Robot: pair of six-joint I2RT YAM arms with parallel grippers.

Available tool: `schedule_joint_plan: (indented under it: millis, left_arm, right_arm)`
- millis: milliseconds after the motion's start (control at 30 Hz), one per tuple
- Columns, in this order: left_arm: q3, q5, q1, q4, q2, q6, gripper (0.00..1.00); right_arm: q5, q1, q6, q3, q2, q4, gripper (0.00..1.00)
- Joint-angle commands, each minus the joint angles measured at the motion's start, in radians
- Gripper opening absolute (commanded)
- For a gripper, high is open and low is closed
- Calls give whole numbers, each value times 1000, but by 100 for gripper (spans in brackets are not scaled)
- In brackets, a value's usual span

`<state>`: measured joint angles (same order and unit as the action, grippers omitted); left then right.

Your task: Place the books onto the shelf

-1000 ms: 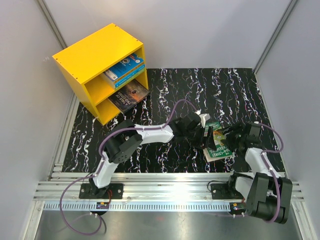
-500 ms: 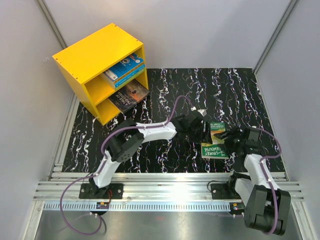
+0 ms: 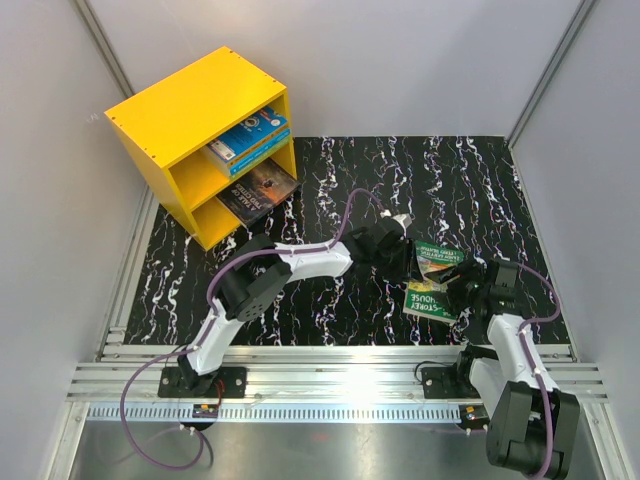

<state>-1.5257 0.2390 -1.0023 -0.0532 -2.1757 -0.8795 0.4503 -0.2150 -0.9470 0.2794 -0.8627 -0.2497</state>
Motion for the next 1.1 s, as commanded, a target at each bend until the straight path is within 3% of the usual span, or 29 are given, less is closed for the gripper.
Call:
schedule_joint_plan:
  millis: [0, 267, 433, 633, 700, 800, 933, 1000, 1067]
  left_arm:
    - [-44, 120, -9, 177, 39, 4, 47]
    - [-85, 203, -10, 188, 13, 16, 45]
    - [-82, 227, -15, 182, -18, 16, 26]
    - [-128, 192, -30, 70, -44, 77, 18]
    - [-152, 151, -39, 26, -62, 103, 0]
    - [-146, 108, -41, 0, -58, 111, 0]
    - [-125, 54, -24, -71, -15, 172, 0]
    - [-67, 49, 1, -74, 35, 197, 0]
    - [-16, 59, 34, -66, 100, 211, 0]
  right_arm:
    - [-18, 11, 17, -22, 1, -89, 68]
    - [-7, 11, 13, -36, -24, -49, 68]
    - [-15, 11, 7, -45, -15, -30, 68]
    - [5, 11, 2, -66, -62, 42, 69]
    - [16, 11, -3, -75, -67, 59, 69]
    - [16, 11, 1, -68, -49, 47, 69]
    - [2, 11, 46, -8, 40, -78, 80]
    - [-30, 11, 73, 39, 123, -137, 96]
    - [-70, 11, 97, 76, 189, -213, 100]
